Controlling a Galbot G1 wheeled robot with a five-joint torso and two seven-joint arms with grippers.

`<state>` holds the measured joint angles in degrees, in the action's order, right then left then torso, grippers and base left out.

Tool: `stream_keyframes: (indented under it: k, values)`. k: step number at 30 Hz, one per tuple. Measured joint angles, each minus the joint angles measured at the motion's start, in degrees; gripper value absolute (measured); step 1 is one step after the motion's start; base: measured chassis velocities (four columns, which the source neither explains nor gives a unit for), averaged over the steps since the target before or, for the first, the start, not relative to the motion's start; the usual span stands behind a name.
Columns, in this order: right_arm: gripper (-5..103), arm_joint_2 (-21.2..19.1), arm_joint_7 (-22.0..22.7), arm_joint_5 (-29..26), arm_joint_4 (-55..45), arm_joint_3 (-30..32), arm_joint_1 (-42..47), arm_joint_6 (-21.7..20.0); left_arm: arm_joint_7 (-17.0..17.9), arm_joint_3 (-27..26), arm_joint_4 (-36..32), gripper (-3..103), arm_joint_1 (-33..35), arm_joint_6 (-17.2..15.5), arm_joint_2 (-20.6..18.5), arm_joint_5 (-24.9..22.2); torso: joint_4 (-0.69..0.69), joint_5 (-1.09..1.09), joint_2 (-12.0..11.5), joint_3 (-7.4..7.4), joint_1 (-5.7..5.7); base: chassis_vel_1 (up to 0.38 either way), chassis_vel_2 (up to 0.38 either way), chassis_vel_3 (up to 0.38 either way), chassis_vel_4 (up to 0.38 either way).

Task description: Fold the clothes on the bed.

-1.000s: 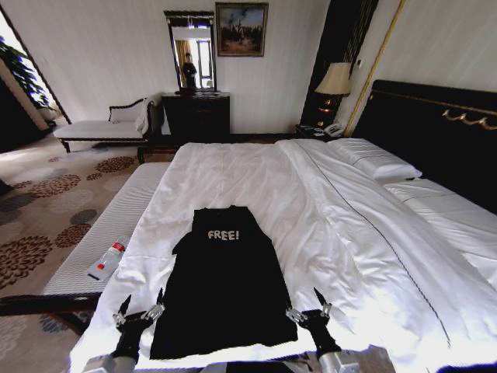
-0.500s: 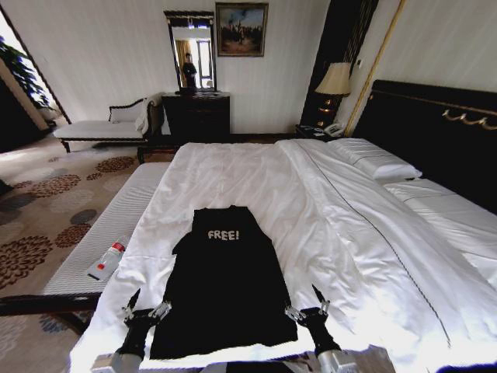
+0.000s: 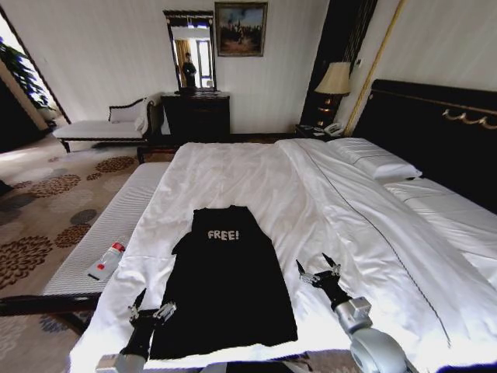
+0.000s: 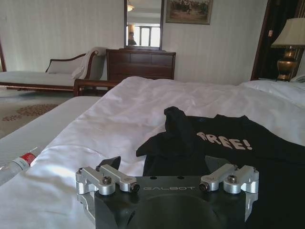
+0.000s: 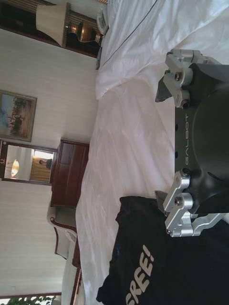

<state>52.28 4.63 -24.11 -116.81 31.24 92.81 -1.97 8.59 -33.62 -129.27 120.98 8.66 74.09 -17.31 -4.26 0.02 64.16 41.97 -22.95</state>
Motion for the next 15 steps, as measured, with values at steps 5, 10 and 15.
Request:
stream_keyframes:
  k: [5, 10, 15]
  values:
    - [100, -3.6, -1.8, 0.9, 4.7, -5.3, -8.0, 0.7, 0.1, 0.9, 0.8, 100, 0.3, 0.4, 1.2, 1.5, 0.02, -0.02, 0.0, -0.01, 0.0, 0.0, 0.0, 0.0, 0.0]
    - [100, -5.1, -3.4, 4.4, 9.8, -12.4, -15.0, 2.1, 0.3, 1.4, 0.7, 100, 0.8, 0.3, 2.1, 2.3, 0.0, -0.02, 0.0, -0.01, 0.0, 0.0, 0.0, 0.0, 0.0]
    - [100, -5.2, -5.7, 3.6, 13.6, -17.9, -21.1, 2.8, 0.3, 1.1, 0.6, 100, 1.5, 0.1, 2.9, 2.5, 0.01, -0.03, 0.0, -0.01, 0.0, 0.0, 0.0, 0.0, 0.0]
